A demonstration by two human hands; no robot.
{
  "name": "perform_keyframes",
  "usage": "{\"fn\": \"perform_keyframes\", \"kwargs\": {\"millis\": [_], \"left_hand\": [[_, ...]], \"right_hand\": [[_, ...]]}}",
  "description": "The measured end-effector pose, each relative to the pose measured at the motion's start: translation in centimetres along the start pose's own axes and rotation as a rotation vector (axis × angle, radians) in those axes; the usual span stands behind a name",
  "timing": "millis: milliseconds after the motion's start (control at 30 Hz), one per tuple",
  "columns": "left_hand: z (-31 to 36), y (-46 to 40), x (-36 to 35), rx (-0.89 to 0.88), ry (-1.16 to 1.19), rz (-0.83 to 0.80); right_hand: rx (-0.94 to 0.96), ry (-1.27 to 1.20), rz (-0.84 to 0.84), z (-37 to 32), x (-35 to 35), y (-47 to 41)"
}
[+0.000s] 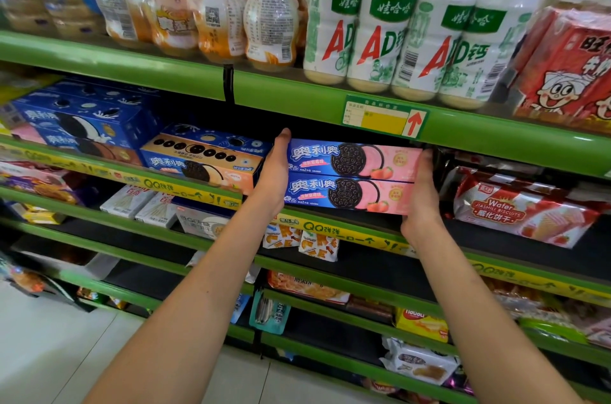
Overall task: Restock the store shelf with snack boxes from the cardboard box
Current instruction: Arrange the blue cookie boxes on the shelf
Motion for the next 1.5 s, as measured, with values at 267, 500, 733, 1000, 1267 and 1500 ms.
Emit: {"fn": "perform_keyframes", "kwargs": {"millis": [267, 500, 733, 1000, 1267, 1500], "left_hand": [[0.05, 0.23, 0.05, 0.009, -0.002, 0.003], [-0.17, 0.14, 0.09, 0.016, -0.021, 0.007], [-0.17, 0.06, 0.20, 0.008, -0.013, 0.005], [-0.20, 0.07, 0.22, 0.012, -0.013, 0.006], [-0.11, 0.28, 0.05, 0.013, -0.022, -0.005], [0.03, 0.37, 0.01, -0.005, -0.018, -0.018]], "right_hand": [[0.012, -0.003, 0.009, -0.05, 0.06, 0.14], [0.003, -0.011, 0.025, -0.04, 0.26, 0.36], [-0.003, 0.003, 0.019, -0.10, 0.25, 0.62], [0.007, 0.012, 0.008, -0.16, 0.05, 0.66], [0.006, 0.009, 0.011, -0.13, 0.15, 0.52], [0.003, 0.007, 0.005, -0.17, 0.07, 0.61]]}}
Point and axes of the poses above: each hand's wrist, its own y-axis away from the middle knuckle, its own x-axis out of the back of the hand, z = x × y, the point moved 10 cm from there along -y, towards the middle knuckle, and after that the axes turned 14 degrees about z, right-handed, at the moved point
